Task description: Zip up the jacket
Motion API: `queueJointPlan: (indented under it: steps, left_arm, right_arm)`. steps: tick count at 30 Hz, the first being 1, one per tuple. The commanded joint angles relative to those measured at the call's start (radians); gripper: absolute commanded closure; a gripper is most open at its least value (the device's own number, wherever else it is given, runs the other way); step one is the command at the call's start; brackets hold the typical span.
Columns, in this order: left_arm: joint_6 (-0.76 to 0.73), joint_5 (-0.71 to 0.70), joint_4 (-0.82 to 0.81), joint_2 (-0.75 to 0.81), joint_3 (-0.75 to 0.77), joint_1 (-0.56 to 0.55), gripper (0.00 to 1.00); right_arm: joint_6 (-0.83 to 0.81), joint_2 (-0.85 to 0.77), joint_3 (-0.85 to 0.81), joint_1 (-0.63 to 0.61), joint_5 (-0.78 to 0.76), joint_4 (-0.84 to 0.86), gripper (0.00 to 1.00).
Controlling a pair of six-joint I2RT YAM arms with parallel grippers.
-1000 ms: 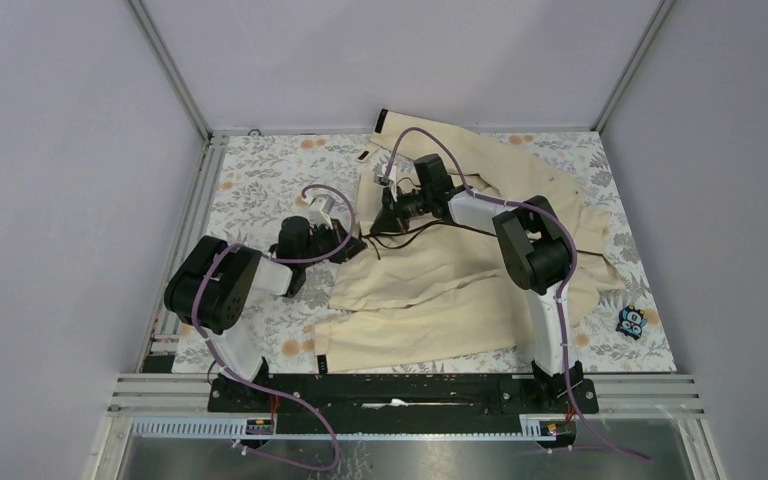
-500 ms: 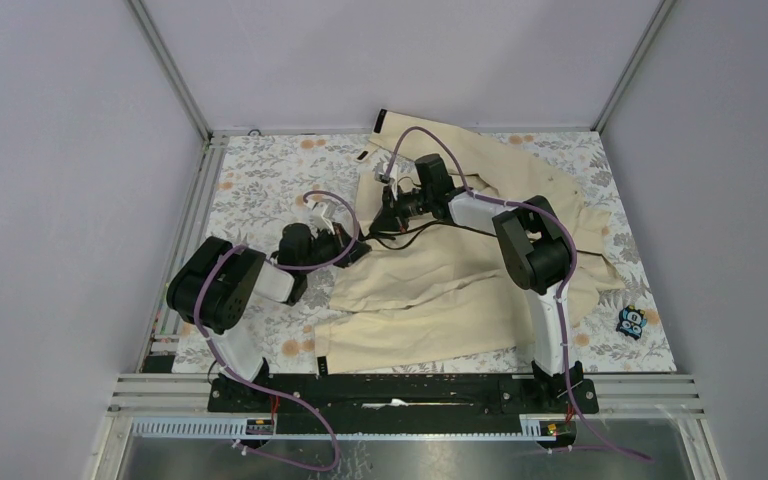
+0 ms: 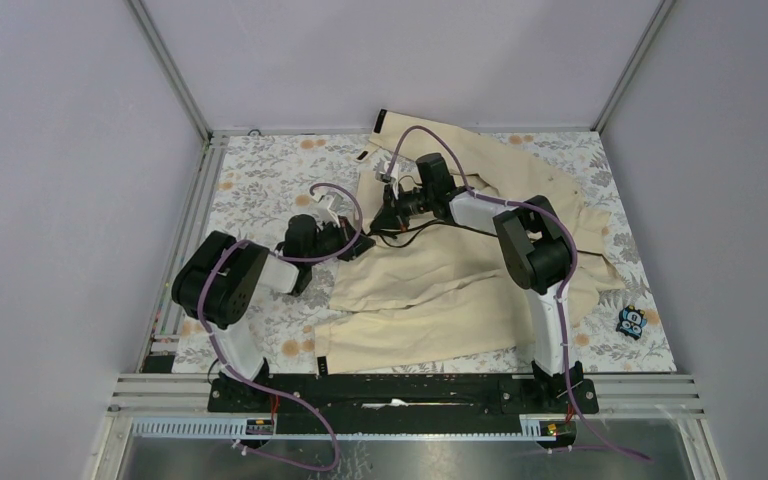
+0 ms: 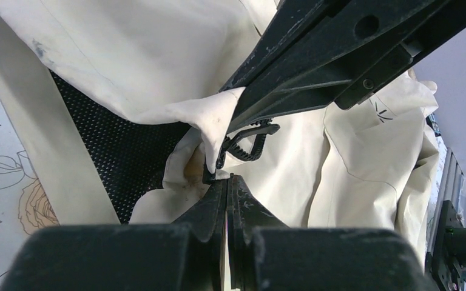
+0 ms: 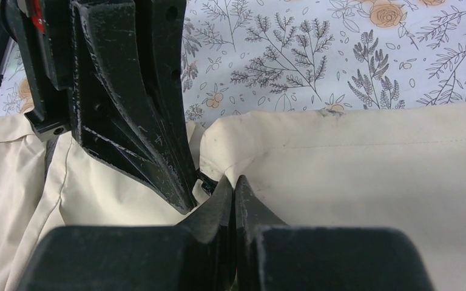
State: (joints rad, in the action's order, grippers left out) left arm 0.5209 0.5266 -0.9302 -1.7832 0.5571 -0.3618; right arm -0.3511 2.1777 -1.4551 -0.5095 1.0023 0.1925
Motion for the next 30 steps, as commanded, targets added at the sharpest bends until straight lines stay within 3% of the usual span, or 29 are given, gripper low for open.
queueJointPlan:
  steps: [1,4,9,19,30]
  left_arm:
    - [-0.006,-0.026,-0.043,0.053,0.005,-0.006,0.97]
    - [0.009,-0.045,0.005,0.114,-0.051,0.013,0.67]
    - [0.107,-0.006,-0.096,0.184,-0.172,0.104,0.50]
    - [0.113,0.031,-0.174,0.146,-0.147,0.138,0.50]
    - [0.125,0.117,-0.238,-0.017,-0.039,0.138,0.73]
  right_arm:
    - [0.022,-0.040,-0.012,-0.018,0.065,0.026,1.00]
    - [0.077,-0.049,0.019,-0.005,0.067,0.104,1.00]
    - [0.100,-0.053,0.031,0.004,0.062,0.134,1.00]
    - [0.107,-0.049,0.025,0.006,0.067,0.136,1.00]
    - [0.110,-0.050,0.026,0.010,0.062,0.136,1.00]
